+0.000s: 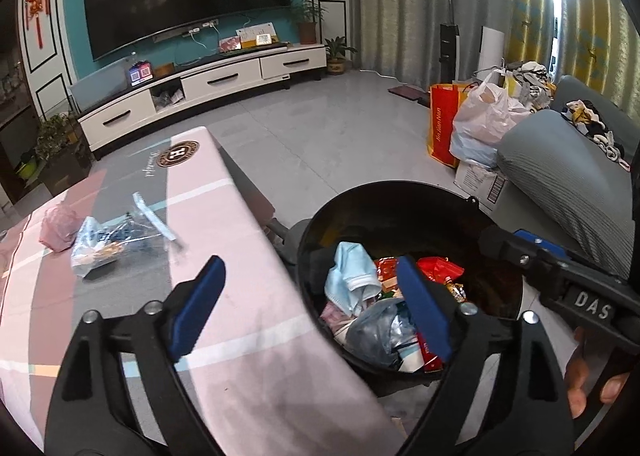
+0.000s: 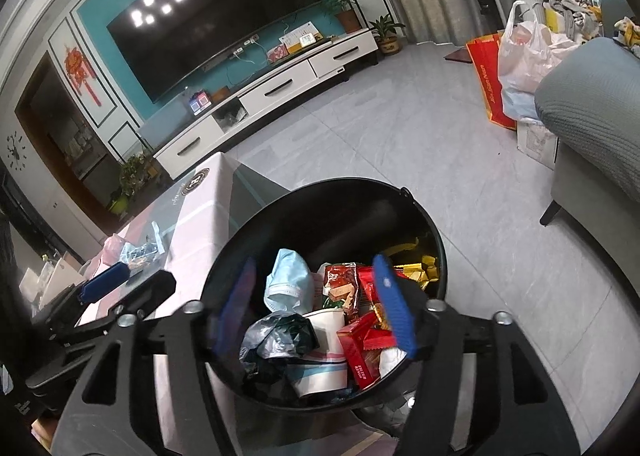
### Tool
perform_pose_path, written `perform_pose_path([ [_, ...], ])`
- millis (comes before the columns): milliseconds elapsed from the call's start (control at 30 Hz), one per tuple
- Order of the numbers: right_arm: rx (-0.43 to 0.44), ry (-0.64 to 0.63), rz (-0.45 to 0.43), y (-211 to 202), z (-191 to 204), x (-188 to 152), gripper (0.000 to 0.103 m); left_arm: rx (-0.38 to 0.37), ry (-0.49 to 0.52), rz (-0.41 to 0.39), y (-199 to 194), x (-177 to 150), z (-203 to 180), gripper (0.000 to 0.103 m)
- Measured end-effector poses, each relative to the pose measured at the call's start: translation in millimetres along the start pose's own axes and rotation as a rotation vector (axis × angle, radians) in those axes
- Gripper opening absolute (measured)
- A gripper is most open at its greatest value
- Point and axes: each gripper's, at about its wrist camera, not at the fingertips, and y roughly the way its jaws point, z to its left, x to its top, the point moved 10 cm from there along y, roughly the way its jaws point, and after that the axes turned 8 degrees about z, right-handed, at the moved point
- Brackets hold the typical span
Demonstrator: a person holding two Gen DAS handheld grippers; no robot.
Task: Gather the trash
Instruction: 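Carry the blue cloth and red snack bag over the black bin and release both, then move both tools back over the table toward the pink and clear bags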
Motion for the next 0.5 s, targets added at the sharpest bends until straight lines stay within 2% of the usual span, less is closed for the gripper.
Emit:
perform_pose_path([
  [133, -0.013, -0.014, -0.008, -11, 7, -2, 0.08, 0.015, -0.029, 0.008, -11, -8, 16, 0.093],
  [233, -0.015, -0.027, -0.007, -19, 15, -5, 0.085, 0.032, -0.056, 0.015, -22, -15, 29, 0.098],
  [500, -0.014, -0.08, -0.002, -31, 46, -17, 0.089, 0.038, -0.125, 0.048, -46, -39, 64, 0.1],
])
